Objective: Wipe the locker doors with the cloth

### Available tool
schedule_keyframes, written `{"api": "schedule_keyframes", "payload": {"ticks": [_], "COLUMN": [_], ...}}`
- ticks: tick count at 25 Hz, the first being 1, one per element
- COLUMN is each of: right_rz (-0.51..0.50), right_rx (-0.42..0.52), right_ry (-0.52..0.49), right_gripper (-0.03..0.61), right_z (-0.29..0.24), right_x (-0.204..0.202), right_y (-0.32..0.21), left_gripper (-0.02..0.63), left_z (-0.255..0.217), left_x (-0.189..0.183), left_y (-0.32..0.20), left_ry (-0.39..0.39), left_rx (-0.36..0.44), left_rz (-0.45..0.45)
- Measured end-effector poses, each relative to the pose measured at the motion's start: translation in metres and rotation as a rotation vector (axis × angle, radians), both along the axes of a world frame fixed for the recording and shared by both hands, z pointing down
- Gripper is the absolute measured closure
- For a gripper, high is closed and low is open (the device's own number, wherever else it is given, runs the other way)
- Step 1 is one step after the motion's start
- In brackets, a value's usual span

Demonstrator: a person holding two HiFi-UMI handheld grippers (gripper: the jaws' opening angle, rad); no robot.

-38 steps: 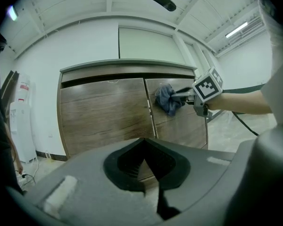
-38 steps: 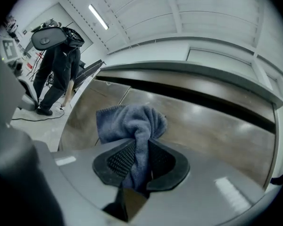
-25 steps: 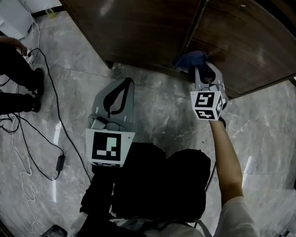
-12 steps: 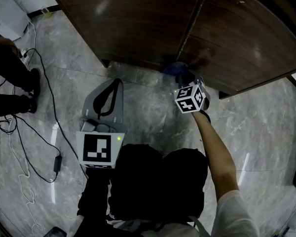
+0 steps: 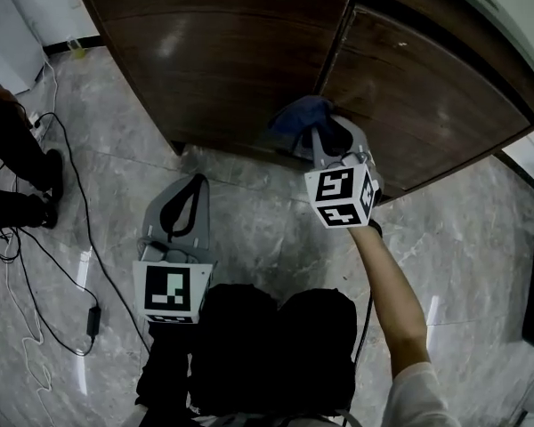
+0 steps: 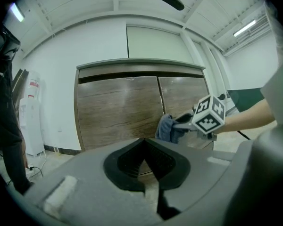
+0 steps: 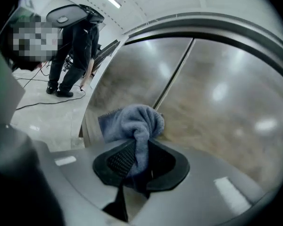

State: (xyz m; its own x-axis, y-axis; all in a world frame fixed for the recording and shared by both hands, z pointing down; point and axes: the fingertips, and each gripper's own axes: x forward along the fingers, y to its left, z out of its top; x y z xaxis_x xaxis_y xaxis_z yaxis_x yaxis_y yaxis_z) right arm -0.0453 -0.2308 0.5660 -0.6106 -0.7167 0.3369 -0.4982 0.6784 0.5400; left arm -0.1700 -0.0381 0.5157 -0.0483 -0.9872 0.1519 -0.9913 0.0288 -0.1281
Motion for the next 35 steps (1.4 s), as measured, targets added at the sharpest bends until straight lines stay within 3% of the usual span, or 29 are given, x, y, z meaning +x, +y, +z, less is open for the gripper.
{"api": "schedule_keyframes", "payload": {"ticks": [9, 18, 23, 35], "right_rz": [-0.061, -0.067, -0.069, -0.078], "right_rx": [0.128, 0.209, 0.186, 0.097], "right_ry": [-0.130, -0.219, -0.196, -0.015], "right_gripper": [0.503, 0.502, 0.502, 0.503], "right_z": [-0.152, -0.234, -0.201, -0.041], "right_x": [-0.022, -0.045, -0.058, -0.092], "right_y": [0.001, 0.003, 0.004, 0.014], "left_gripper": [0.611, 0.611, 0.611, 0.611], "left_z": [-0.005, -0.015, -0.005, 0.016], "left_x": [0.002, -0.003, -0.009, -0.029], "left_y": [-0.002, 0.002, 0.006, 0.012], "left_ry": [0.013, 0.012, 0.014, 0.028], "left_rx": [0.010, 0.018, 0.005, -0.019], "left_rz": [0.005, -0.006, -0.020, -0.052]}}
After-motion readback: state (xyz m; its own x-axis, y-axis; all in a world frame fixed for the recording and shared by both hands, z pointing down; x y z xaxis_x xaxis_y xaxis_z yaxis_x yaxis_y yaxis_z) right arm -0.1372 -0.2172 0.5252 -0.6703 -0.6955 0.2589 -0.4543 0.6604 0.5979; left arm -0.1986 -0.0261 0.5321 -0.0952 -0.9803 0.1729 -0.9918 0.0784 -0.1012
